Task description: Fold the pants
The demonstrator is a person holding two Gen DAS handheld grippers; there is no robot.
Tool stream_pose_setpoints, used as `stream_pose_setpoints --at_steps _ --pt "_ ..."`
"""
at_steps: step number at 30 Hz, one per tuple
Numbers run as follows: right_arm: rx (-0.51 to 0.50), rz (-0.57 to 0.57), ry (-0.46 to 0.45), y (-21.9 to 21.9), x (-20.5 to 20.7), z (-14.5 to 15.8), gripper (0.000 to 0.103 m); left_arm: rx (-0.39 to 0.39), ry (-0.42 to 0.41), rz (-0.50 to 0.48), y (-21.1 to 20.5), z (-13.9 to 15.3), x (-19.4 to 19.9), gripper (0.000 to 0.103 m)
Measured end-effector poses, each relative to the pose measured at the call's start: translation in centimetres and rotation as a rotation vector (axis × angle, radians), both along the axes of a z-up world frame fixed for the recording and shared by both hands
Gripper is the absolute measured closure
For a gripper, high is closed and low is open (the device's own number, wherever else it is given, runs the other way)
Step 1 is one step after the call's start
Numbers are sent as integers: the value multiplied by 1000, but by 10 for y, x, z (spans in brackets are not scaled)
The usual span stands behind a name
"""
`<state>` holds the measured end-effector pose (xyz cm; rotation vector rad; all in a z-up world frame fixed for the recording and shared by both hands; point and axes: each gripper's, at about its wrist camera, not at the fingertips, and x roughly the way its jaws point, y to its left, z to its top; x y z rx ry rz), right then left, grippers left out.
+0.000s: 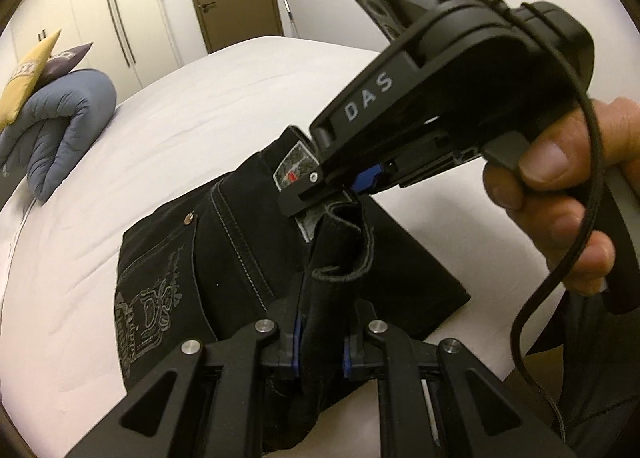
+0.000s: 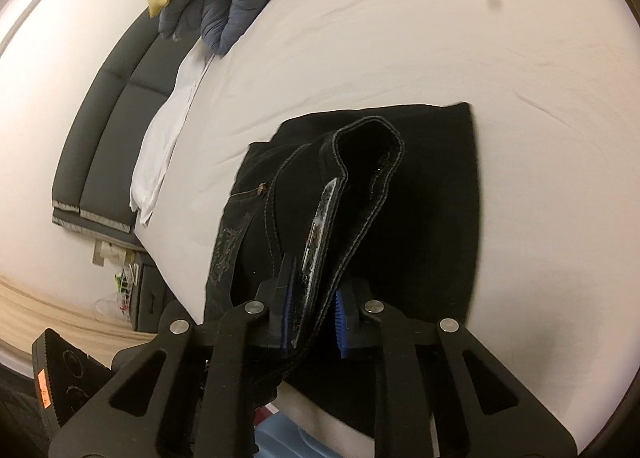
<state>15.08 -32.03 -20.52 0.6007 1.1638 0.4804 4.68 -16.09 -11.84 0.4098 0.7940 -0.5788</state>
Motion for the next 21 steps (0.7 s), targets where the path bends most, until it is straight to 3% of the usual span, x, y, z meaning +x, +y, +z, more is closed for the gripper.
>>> stream_pose_setpoints --at_steps 9,21 --pt "3 -33 5 -24 12 -31 88 42 7 -38 -28 -12 6 89" --pt "10 -92 21 -48 -4 -52 88 65 35 -57 -50 -32 -17 83"
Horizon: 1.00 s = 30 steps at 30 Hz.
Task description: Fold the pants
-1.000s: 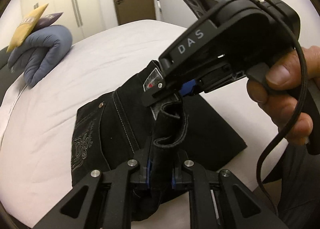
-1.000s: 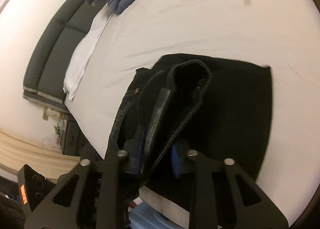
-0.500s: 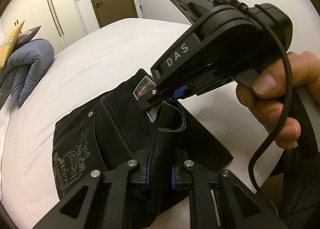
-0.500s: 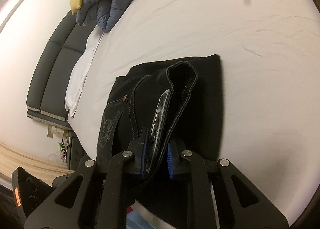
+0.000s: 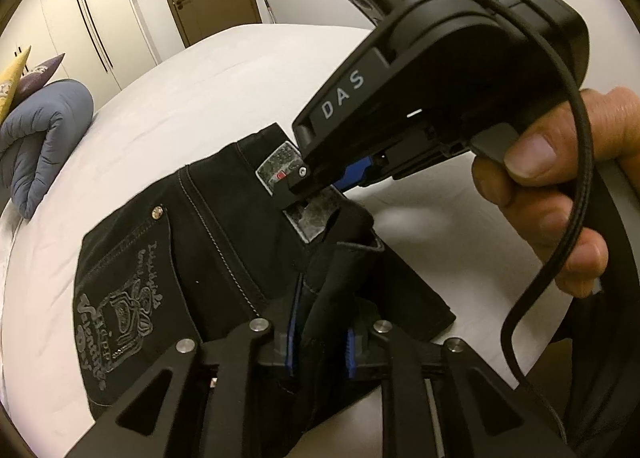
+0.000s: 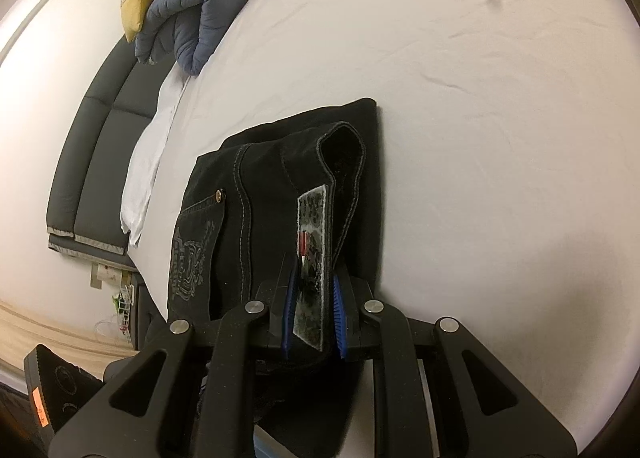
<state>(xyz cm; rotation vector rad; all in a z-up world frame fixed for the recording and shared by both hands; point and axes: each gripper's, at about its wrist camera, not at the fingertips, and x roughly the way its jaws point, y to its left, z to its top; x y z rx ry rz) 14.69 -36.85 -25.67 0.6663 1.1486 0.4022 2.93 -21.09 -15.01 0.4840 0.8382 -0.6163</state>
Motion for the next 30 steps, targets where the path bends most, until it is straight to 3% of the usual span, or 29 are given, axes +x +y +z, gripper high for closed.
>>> stream_pose_setpoints --at_steps 4,6,9,12,14,17,20,22,24,26,30 --pt "16 -9 -13 -3 -2 -12 88 -27 34 7 3 1 6 74" --pt "83 -22 -3 -10 -5 -15 84 -79 82 7 13 9 7 55" --pt "105 -49 9 -19 -11 -12 81 -154 102 39 40 28 0 30" --pt "43 -100 -1 -30 -21 1 80 -223 135 84 74 48 -1 30" --pt "65 -115 -43 -31 -28 18 80 -251 130 136 96 57 4 30" --pt "80 -64 -101 -12 -32 43 80 -267 155 230 123 62 29 34" --pt "57 36 -101 27 -29 51 80 -230 180 282 139 56 46 40" --pt "-31 106 -62 55 -31 41 80 -199 189 295 144 51 52 40" --pt "-197 132 25 71 -36 11 84 -169 193 316 149 48 57 40" --pt "-155 97 -30 65 -46 4 84 -153 202 334 154 47 61 40" --pt "-46 9 -22 49 -63 1 85 -146 209 347 158 43 66 40"
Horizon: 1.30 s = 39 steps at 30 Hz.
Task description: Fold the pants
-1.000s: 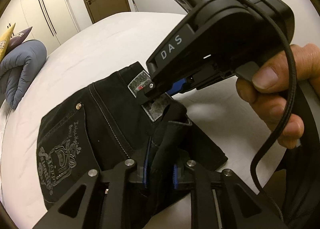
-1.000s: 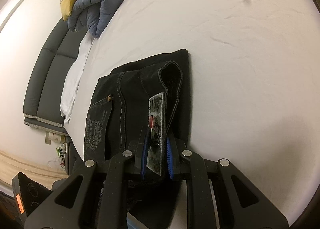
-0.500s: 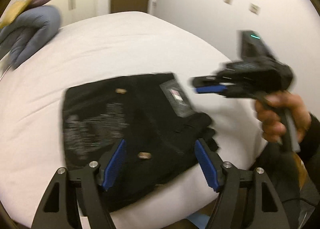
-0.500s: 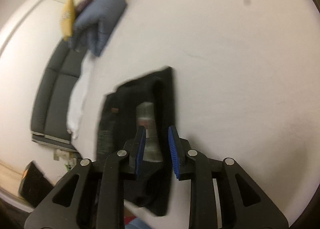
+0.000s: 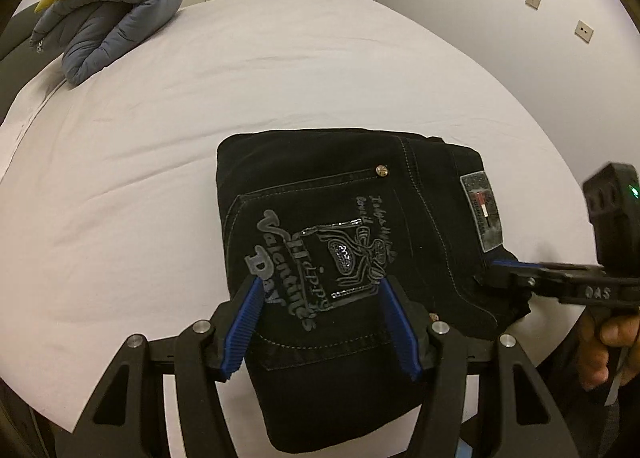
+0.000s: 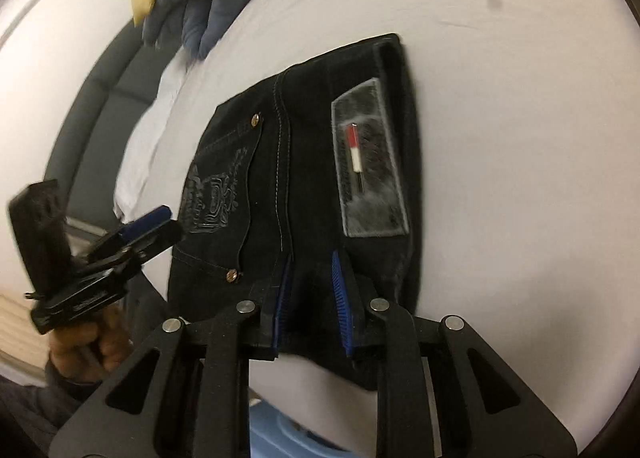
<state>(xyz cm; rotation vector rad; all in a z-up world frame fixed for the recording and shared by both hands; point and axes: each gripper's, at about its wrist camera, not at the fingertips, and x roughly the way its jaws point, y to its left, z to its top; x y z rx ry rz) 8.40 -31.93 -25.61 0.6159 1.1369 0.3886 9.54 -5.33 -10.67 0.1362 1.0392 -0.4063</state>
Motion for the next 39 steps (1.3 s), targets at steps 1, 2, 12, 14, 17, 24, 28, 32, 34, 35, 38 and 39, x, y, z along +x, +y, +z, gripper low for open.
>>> stream_pose_setpoints --at_steps 1,2,12,14,17,24,28,32,34,35,38,39 --pt "-15 2 -8 1 -4 1 85 3 0 -2 0 -2 2 40" --pt "-35 9 -14 4 -8 2 85 5 -2 -4 -1 -1 3 40" --pt "-65 9 2 3 -6 0 85 28 -43 -22 -12 5 25 46" --pt "-66 8 2 4 -5 0 85 33 -42 -23 -12 3 31 48" --pt "-73 10 2 3 -3 2 85 41 -47 -23 -12 2 39 52" --pt "-87 13 0 11 -1 4 85 44 -56 -23 -12 -4 58 67" --pt "-95 14 -3 12 -2 4 85 58 -27 -10 -10 -24 71 73" --pt "-106 13 -7 15 -4 6 85 75 -7 -13 -9 -43 63 75" --pt "-117 13 -11 17 -5 7 85 81 -14 -15 -8 -43 53 77" --pt "-122 11 -14 19 -6 8 85 85 -19 -17 -7 -43 47 77" --pt "-125 6 -17 21 -9 10 85 80 -13 -22 -4 -41 28 77" --pt "-133 9 -22 23 -10 12 85 83 -15 -28 -2 -39 20 77"
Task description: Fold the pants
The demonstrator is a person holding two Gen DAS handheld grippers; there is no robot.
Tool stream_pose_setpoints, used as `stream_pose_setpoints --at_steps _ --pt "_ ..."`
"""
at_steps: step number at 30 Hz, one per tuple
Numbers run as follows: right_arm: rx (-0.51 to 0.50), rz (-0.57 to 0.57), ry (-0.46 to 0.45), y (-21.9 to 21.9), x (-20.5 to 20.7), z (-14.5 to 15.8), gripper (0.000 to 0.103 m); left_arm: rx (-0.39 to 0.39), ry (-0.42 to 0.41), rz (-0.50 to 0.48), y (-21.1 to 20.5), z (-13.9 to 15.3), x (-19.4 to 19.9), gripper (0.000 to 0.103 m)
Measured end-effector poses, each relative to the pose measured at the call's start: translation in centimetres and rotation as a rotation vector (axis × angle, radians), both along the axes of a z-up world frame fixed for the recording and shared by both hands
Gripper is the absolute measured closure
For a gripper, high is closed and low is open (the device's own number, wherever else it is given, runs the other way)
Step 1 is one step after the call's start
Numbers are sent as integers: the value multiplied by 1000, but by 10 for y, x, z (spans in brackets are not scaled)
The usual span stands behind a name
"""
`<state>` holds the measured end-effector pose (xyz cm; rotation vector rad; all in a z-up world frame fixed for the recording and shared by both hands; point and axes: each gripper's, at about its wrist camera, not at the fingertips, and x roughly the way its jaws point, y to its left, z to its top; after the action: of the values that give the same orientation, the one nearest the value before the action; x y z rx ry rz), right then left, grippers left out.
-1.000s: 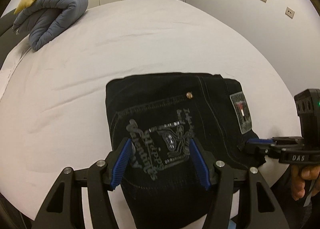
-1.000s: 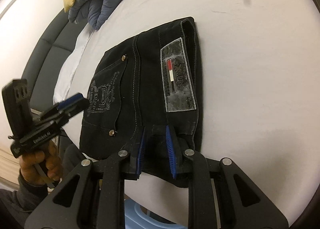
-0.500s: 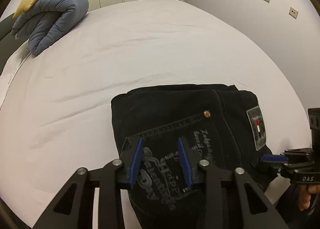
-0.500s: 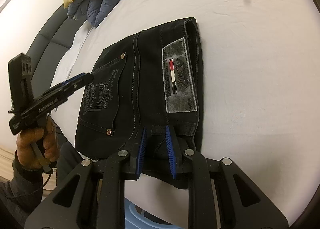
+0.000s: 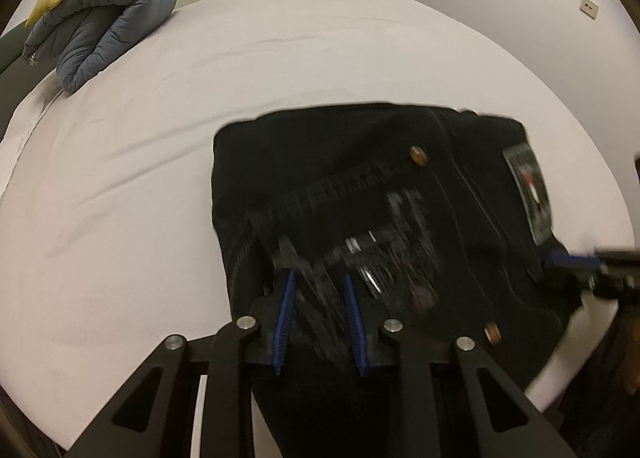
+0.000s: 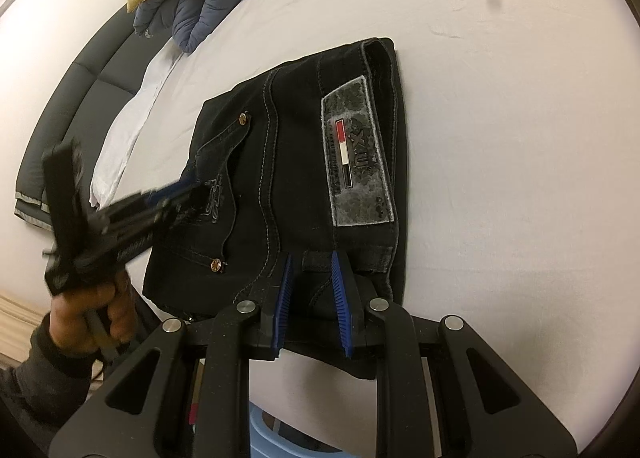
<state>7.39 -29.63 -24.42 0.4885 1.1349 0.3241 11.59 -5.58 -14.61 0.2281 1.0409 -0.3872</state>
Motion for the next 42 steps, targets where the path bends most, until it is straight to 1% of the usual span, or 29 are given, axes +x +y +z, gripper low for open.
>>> stream_pose_setpoints --at_steps 1,2,4,5,6,7,8,10,13,17,18,21,24,28,30,32,33,34,35,36,37,38,39,40,41,42 --pt "-9 4 -7 2 -2 3 84 9 3 -8 1 2 -9 77" --pt "-19 9 -14 5 -4 7 82 16 8 -11 3 4 -17 75" --pt "-13 4 -36 5 -11 20 79 28 16 0 10 13 -30 72" --pt "5 -7 -55 2 -14 26 70 32 7 15 14 18 -33 57" --pt "26 -24 -79 -3 -19 32 49 43 -5 37 18 24 -35 41" --pt "32 -42 -94 -8 -21 35 40 49 -18 54 22 29 -35 37" --pt "29 -68 -107 -14 -23 38 32 56 -24 64 25 32 -33 37" --pt "28 -104 -111 -25 -20 39 32 60 -21 80 32 32 -24 37" --pt "53 -139 -69 -41 -6 34 32 78 -5 100 41 26 -7 37" --pt "81 -119 -25 -48 17 21 32 84 11 99 51 21 16 36" --pt "90 -119 -3 -49 23 15 32 74 20 102 53 19 22 33" --pt "105 -121 49 -50 36 -3 32 59 33 105 54 16 35 30" --pt "130 -124 48 -49 44 -8 32 43 53 98 52 11 46 27" --pt "134 -108 55 -43 55 -11 32 22 79 77 47 6 60 27" --pt "138 -90 60 -38 61 -12 33 9 92 71 45 5 65 27" --pt "125 -74 66 -31 65 -12 34 -12 122 68 44 1 70 28" --pt "113 -67 64 -27 68 -12 40 -13 126 65 43 0 71 31" --pt "101 -61 67 -23 70 -12 44 -12 130 58 41 -1 72 34" --pt "88 -57 72 -21 71 -12 53 -13 136 50 40 -2 74 41" --pt "75 -59 76 -20 71 -13 64 -17 144 42 38 -2 75 48" --pt "61 -63 82 -20 71 -13 68 -13 146 38 36 -3 76 49" --pt "60 -65 83 -19 70 -13 74 -5 143 35 34 -4 77 53" --pt "57 -65 81 -19 70 -12 79 -5 146 35 28 -3 69 59" --pt "48 -61 76 -17 70 -11 81 -5 147 33 24 -2 64 65" --pt "32 -55 68 -14 70 -8 84 -1 142 30 21 0 62 76" --pt "1 -43 52 -9 70 -2 87 7 134 26 20 1 62 81"
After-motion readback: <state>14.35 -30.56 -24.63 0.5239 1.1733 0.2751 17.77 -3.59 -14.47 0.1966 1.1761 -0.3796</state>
